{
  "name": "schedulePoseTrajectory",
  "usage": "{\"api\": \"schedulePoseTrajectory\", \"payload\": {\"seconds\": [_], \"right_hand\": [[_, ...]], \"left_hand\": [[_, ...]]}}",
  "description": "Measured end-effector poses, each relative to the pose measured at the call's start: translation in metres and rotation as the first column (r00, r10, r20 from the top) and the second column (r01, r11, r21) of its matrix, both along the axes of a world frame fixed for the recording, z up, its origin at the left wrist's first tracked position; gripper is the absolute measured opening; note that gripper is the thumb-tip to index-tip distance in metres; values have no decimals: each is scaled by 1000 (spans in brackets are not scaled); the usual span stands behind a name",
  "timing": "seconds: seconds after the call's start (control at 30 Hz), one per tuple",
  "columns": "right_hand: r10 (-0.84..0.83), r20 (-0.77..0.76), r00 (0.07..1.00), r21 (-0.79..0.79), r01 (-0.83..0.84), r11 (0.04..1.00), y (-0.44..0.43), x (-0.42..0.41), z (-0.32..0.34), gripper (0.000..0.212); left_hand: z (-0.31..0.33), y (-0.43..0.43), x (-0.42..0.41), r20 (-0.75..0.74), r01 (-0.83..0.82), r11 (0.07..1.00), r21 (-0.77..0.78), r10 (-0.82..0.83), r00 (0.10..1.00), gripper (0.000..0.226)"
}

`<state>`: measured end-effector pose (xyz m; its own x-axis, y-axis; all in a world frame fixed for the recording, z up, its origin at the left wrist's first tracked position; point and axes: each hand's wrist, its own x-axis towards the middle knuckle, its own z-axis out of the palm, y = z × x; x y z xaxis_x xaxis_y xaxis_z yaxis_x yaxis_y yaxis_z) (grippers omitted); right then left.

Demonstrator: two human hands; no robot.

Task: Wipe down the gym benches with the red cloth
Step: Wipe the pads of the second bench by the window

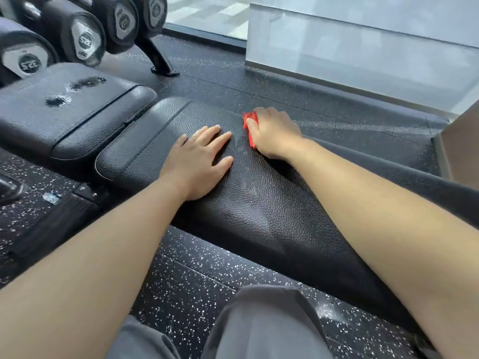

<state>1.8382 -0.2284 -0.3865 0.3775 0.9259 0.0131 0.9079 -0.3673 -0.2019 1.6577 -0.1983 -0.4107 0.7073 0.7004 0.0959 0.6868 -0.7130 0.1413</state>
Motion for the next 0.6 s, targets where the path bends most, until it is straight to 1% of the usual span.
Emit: {"api": "schedulePoseTrajectory", "payload": {"seconds": [0.07, 0.17, 0.27, 0.37, 0.47, 0.6], "right_hand": [[-13, -7, 1000, -13, 13, 1000, 3, 0, 2, 47], [0, 35, 999, 26, -1, 1000, -5, -3, 0, 46], [85, 83, 993, 79, -92, 993, -29, -13, -4, 45], [158, 77, 984, 88, -165, 982, -65, -30, -7, 48], [185, 86, 979, 76, -192, 978, -86, -36, -9, 50], [144, 91, 985, 86, -152, 985, -43, -32, -12, 49]], "left_hand": [[1, -1, 0, 14, -4, 1000, -9, 4, 1000, 57], [4, -2, -1, 24, -5, 1000, -28, 6, 1000, 57], [4, -5, -3, 67, -14, 999, -43, 17, 998, 53], [3, -5, -5, 154, -66, 997, -41, 72, 985, 50], [2, -1, -3, 118, -85, 996, -28, 87, 989, 52], [-1, 3, 1, 68, -81, 996, -23, 82, 994, 55]]}}
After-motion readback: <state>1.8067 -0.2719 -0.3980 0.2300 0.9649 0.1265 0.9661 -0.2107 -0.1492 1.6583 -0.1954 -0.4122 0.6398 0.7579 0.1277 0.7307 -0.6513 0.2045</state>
